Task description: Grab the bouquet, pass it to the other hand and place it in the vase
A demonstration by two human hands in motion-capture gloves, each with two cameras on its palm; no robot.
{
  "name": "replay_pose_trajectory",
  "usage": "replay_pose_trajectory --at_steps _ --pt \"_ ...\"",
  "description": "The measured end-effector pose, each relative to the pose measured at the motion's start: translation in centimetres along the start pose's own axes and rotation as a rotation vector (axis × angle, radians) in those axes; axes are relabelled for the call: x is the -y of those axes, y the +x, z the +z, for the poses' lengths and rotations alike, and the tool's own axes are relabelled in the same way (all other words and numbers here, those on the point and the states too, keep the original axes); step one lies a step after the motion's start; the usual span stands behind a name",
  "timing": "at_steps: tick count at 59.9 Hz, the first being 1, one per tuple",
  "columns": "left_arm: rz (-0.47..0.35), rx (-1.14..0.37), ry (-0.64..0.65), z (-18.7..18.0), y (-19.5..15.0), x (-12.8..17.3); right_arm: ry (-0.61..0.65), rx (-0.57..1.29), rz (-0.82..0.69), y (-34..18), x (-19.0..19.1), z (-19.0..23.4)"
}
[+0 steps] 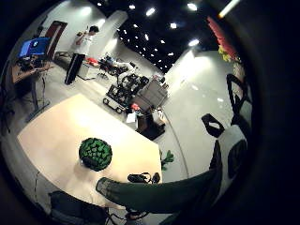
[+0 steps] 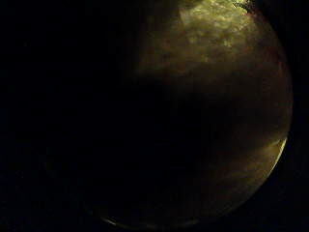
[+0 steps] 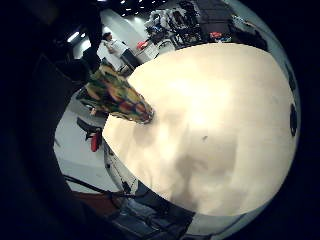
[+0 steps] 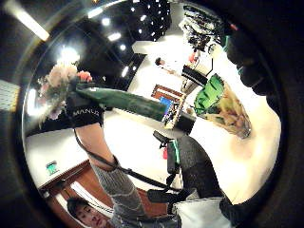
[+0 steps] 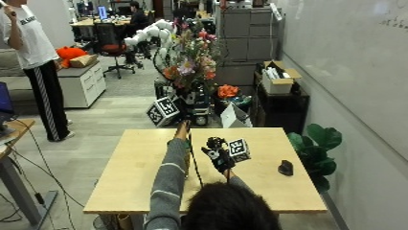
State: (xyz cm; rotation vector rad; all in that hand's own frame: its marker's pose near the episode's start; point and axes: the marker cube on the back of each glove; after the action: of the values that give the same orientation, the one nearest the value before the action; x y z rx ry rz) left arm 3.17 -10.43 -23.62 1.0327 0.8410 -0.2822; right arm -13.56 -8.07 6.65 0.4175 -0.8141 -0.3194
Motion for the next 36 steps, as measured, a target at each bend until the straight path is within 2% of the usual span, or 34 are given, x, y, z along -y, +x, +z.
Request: replay_pose_trajectory --at_steps 3,9,14,22,31,36 --pt "-0.009 -0.015 0.012 -0.3 0.0 1.0 0.03 -0.069 -0.026 -0.4 -0.3 -1.2" --pt "-0.026 -0.012 0.009 -0.7 -0.4 2.2 -0.016 0.049 0.131 -1.5 -1.8 -1.6" --pt "-0.047 -0.023 -0.003 -0.1 -1.9 2.6 -0.04 0.181 0.105 -2.3 -2.0 -1.5" --pt "-0.066 -0.037 -0.015 2.1 -5.4 3.1 -0.024 0.069 0.061 0.1 -1.7 -1.8" --pt "-0.09 -0.056 -0.033 4.6 -8.9 3.3 -0.03 0.107 0.088 0.9 -2.1 -2.0" --pt "-0.099 -0.092 -0.05 6.5 -10.9 3.7 -0.02 0.061 0.073 2.3 -1.9 -2.3"
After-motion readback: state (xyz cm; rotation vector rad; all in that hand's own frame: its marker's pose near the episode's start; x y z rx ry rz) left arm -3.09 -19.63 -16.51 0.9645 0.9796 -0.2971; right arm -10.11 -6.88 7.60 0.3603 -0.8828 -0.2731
